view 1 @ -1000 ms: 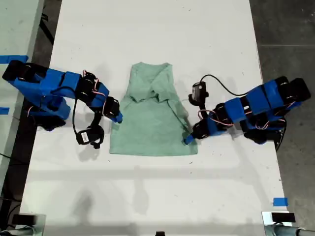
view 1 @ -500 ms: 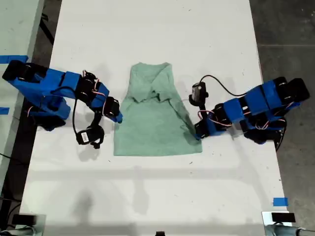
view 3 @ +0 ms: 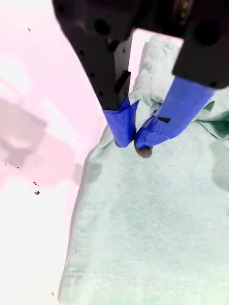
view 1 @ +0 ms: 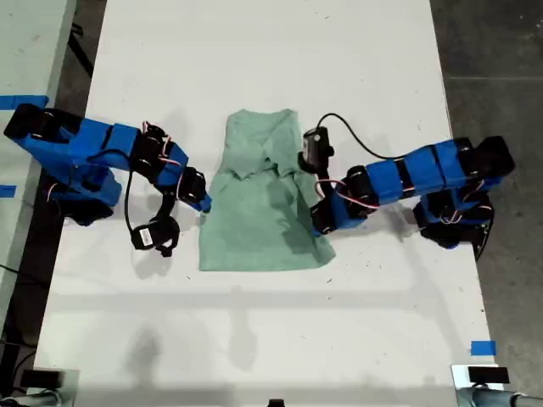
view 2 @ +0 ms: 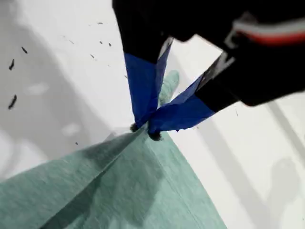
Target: Fold tshirt
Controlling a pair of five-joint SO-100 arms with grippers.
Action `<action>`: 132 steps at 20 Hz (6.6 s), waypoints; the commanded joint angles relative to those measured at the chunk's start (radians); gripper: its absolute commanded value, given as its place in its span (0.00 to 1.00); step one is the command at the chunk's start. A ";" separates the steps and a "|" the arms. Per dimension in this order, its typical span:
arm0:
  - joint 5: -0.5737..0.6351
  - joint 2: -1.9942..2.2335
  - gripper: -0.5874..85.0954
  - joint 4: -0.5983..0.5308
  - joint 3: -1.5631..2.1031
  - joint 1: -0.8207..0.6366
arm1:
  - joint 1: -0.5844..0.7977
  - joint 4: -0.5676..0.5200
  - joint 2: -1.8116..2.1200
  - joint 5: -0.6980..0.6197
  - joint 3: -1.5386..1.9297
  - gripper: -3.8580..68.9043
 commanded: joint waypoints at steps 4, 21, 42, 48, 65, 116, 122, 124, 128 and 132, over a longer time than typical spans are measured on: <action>0.003 0.037 0.04 -0.005 -0.012 0.008 | 0.020 -0.018 -0.476 -0.018 -0.515 0.03; -0.006 0.101 0.04 0.063 -0.012 -0.018 | 0.095 0.518 -0.017 -0.032 -0.534 0.41; -0.258 0.206 0.39 -0.086 0.212 0.179 | 0.230 0.276 0.523 -0.048 0.196 0.33; -0.304 0.123 0.38 -0.253 0.331 0.213 | 0.230 0.253 0.522 -0.055 0.207 0.33; -0.184 -0.227 0.31 -0.187 0.051 0.167 | 0.202 0.230 0.545 -0.029 0.244 0.32; -0.170 -0.551 0.31 0.189 -0.795 0.201 | -0.003 0.003 0.170 0.041 0.018 0.33; -0.276 -0.522 0.33 -0.012 -0.638 0.258 | -0.064 0.110 -0.279 0.040 -0.456 0.40; -0.302 -0.485 0.34 -0.040 -0.584 0.275 | -0.080 0.133 -0.354 0.048 -0.537 0.42; -0.328 -0.402 0.33 -0.275 -0.368 0.299 | -0.084 0.121 -0.377 0.060 -0.538 0.42; -0.359 -0.373 0.34 -0.241 -0.336 0.310 | -0.087 0.130 -0.380 0.064 -0.538 0.42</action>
